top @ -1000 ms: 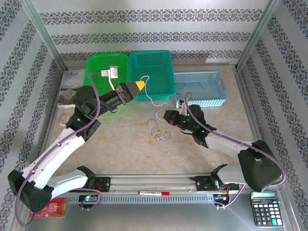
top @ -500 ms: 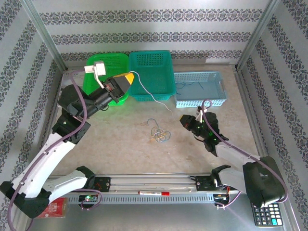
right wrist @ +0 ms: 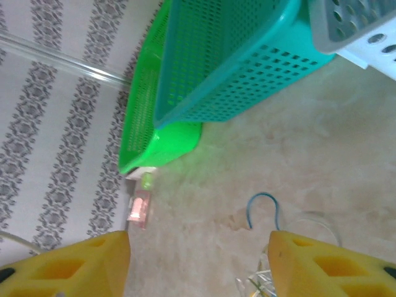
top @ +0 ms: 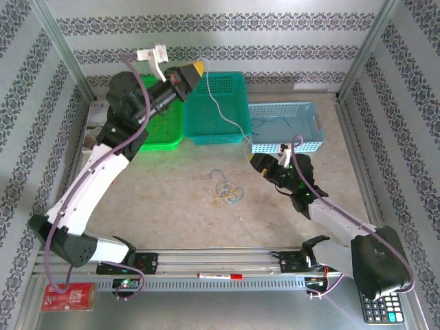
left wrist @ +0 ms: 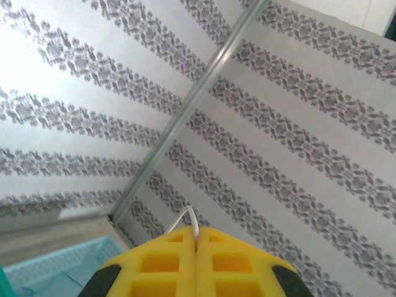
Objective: Untangle the cables
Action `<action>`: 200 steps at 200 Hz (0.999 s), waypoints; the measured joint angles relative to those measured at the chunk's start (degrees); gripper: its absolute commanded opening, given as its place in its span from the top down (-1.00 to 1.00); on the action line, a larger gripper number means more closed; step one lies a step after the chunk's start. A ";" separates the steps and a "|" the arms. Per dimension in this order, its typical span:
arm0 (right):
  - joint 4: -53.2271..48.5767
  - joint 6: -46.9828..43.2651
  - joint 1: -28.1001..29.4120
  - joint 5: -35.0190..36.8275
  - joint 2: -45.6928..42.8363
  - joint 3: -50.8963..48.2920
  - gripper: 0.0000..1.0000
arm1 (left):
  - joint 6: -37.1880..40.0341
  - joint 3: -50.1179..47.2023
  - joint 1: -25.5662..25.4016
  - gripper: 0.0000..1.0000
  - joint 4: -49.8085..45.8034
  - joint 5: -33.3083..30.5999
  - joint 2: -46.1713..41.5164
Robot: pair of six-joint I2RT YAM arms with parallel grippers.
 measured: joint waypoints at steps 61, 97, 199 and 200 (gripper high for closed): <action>-2.16 -0.24 -1.42 -0.48 -3.96 -0.35 -0.43 | -0.26 20.79 8.52 1.00 1.27 2.12 20.79; -2.86 -0.50 -2.89 -1.36 -4.20 -0.55 -0.56 | -1.60 35.71 10.12 1.00 0.72 4.11 33.81; -3.52 -0.66 -3.19 -3.87 -4.50 0.00 -0.56 | -2.75 39.80 10.34 1.00 2.29 8.31 44.17; -3.52 -0.66 -3.21 -3.87 -4.55 0.00 -0.56 | -2.78 39.60 10.34 1.00 2.38 8.28 44.17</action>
